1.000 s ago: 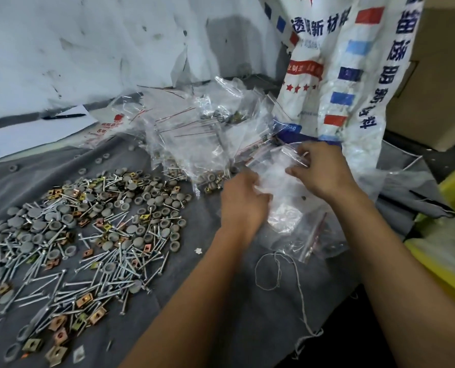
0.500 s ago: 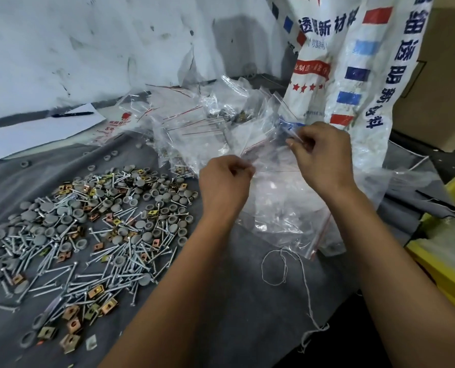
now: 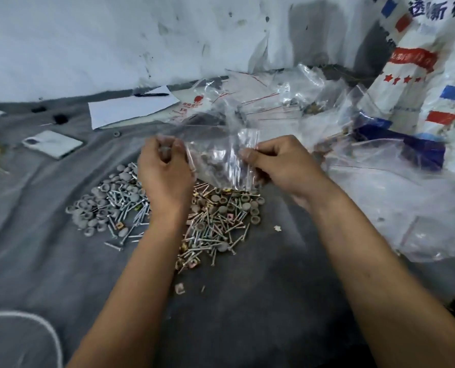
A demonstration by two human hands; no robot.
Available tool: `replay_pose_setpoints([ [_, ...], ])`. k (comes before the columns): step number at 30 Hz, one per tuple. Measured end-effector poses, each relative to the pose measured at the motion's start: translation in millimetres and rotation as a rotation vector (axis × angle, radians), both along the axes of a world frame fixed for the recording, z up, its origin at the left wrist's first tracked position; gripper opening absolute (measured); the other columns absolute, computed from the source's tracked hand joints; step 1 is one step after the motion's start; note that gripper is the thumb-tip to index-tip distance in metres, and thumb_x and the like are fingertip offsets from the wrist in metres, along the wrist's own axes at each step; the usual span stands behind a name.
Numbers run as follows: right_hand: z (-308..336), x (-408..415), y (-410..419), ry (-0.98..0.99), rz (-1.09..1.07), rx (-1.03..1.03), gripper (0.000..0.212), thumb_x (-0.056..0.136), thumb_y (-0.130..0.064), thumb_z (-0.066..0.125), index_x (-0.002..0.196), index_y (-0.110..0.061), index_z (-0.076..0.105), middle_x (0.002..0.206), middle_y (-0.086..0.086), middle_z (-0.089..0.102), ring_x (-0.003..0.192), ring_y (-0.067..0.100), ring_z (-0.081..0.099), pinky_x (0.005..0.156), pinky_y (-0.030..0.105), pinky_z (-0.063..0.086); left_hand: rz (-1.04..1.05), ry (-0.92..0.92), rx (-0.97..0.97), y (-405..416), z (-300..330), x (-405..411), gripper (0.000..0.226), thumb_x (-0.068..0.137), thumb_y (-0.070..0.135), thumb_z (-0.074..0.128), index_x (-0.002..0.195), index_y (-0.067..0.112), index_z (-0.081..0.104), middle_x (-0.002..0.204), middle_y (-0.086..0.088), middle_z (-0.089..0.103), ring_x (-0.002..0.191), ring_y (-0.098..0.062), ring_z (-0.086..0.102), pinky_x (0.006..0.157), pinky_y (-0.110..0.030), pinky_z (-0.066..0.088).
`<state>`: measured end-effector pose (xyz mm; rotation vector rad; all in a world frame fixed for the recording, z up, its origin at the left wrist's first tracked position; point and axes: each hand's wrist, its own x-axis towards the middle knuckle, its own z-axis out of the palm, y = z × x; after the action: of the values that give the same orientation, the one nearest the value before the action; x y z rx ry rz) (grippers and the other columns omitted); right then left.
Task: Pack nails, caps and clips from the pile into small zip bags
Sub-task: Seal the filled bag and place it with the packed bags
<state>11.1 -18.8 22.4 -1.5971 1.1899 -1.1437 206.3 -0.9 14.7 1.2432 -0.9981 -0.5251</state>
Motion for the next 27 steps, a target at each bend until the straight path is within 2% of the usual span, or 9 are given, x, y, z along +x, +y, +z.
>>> replay_pose_setpoints([
  [4,-14,62,-3,0.004,0.041,0.043,0.029,0.083,-0.041,0.079,0.081,-0.013,0.08,0.064,0.01,0.071,0.053,0.018,0.06,0.059,0.037,0.053,0.212,-0.247,-0.009,16,-11,69,0.011,0.102,0.022,0.062,0.092,0.022,0.059,0.08,0.003,0.065,0.071,-0.008,0.06,0.065,-0.022,0.044],
  [7,-23,96,-4,0.035,0.082,-0.01,0.032,0.083,-0.043,0.081,0.079,-0.011,0.079,0.064,0.014,0.07,0.051,0.017,0.055,0.054,0.035,0.047,0.301,-0.359,0.033,28,-22,103,0.007,0.101,0.021,0.063,0.095,0.019,0.06,0.075,0.012,0.063,0.067,0.003,0.06,0.063,-0.016,0.043],
  [9,-28,110,-4,0.035,0.087,-0.052,0.04,0.08,-0.047,0.082,0.073,-0.008,0.076,0.065,0.018,0.068,0.051,0.017,0.051,0.053,0.032,0.043,0.414,-0.453,0.069,33,-28,108,0.014,0.1,0.024,0.064,0.108,0.013,0.061,0.091,0.005,0.067,0.082,-0.012,0.063,0.075,-0.029,0.045],
  [11,-34,116,-5,0.009,0.067,-0.064,0.048,0.076,-0.053,0.083,0.066,-0.008,0.071,0.06,0.012,0.066,0.048,0.016,0.05,0.049,0.029,0.043,0.504,-0.623,-0.01,33,-29,99,0.029,0.099,0.029,0.067,0.114,0.006,0.057,0.106,-0.008,0.063,0.097,-0.023,0.055,0.085,-0.035,0.039],
  [14,-43,116,-6,-0.065,0.036,-0.034,0.053,0.072,-0.058,0.082,0.058,-0.011,0.062,0.056,0.008,0.061,0.045,0.023,0.051,0.047,0.032,0.048,0.307,-0.683,-0.161,28,-20,72,0.026,0.098,0.037,0.065,0.1,0.013,0.054,0.092,-0.001,0.058,0.082,-0.015,0.05,0.072,-0.031,0.041],
  [16,-48,115,-7,-0.117,0.036,-0.007,0.053,0.077,-0.054,0.082,0.058,-0.01,0.058,0.06,0.015,0.061,0.05,0.029,0.051,0.05,0.037,0.05,0.062,-0.627,-0.162,25,-21,59,0.025,0.097,0.04,0.062,0.093,0.017,0.053,0.079,0.005,0.058,0.069,-0.013,0.054,0.06,-0.03,0.045],
  [19,-49,117,-6,-0.201,0.09,-0.015,0.059,0.086,-0.051,0.077,0.064,0.001,0.057,0.069,0.031,0.061,0.053,0.031,0.051,0.051,0.041,0.048,-0.176,-0.529,-0.143,27,-33,55,0.029,0.094,0.042,0.068,0.093,0.015,0.058,0.077,0.01,0.062,0.068,-0.01,0.06,0.057,-0.025,0.049],
  [23,-48,115,-3,-0.302,0.225,-0.004,0.057,0.099,-0.049,0.061,0.061,-0.006,0.059,0.055,0.012,0.058,0.044,0.021,0.053,0.045,0.026,0.044,-0.276,-0.468,-0.111,27,-40,54,0.036,0.089,0.044,0.076,0.088,0.012,0.058,0.075,0.002,0.061,0.067,-0.02,0.06,0.058,-0.036,0.051],
  [27,-46,111,-4,-0.267,0.276,-0.003,0.056,0.105,-0.042,0.052,0.073,0.003,0.06,0.07,0.025,0.062,0.057,0.031,0.052,0.053,0.036,0.043,-0.26,-0.462,-0.099,27,-40,56,0.027,0.089,0.034,0.077,0.091,0.011,0.063,0.078,0.006,0.064,0.069,-0.012,0.062,0.062,-0.029,0.051],
])
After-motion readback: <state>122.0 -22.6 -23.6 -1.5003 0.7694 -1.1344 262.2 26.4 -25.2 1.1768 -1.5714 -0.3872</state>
